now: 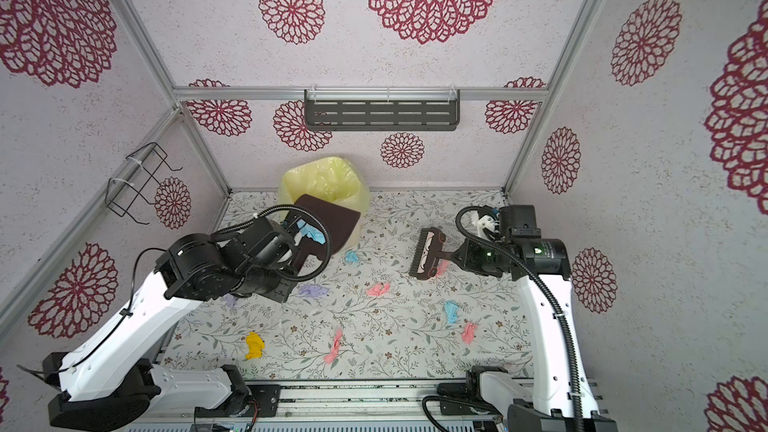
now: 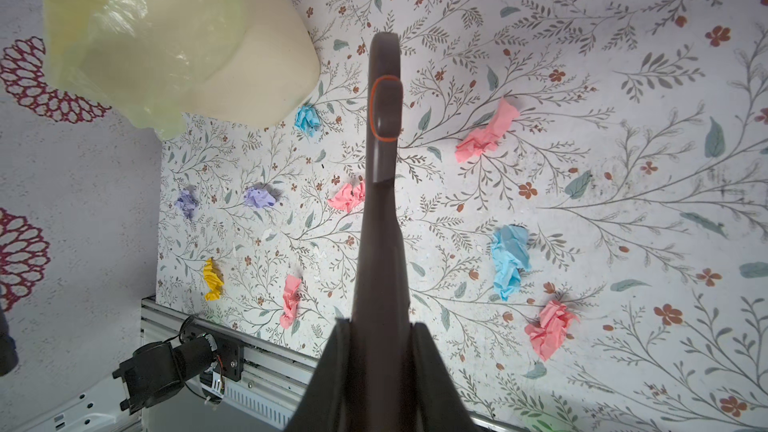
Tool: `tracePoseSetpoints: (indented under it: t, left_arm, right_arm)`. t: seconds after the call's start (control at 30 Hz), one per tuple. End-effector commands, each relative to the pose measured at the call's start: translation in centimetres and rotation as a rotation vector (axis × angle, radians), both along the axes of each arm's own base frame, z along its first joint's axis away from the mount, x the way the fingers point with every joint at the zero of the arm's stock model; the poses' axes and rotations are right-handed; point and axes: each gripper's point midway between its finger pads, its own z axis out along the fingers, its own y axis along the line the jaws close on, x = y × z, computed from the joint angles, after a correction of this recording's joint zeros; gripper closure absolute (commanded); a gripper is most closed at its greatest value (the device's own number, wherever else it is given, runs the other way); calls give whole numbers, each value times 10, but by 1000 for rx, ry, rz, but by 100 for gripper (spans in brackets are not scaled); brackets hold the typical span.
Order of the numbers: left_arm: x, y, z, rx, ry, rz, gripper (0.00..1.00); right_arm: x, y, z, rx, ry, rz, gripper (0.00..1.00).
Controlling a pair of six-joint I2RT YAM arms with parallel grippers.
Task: Sweep away the paper scraps from the table
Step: 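Lift the dustpan with the left gripper toward the bin while right withdraws brush, then tip the dustpan over the bin with the left gripper to empty it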
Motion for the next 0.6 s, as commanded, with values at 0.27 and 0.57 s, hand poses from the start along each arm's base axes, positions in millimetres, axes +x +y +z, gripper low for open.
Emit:
tracePoseSetpoints:
  t: [0.27,0.57]
  left_arm:
    - [39,78,12,115,-21,182,100]
    - [89,107,25,162,-77,257,100]
  right_arm:
    - [-3,8,8,78,-62,8,100]
    - [-8,15,-5,140,-58,9,100]
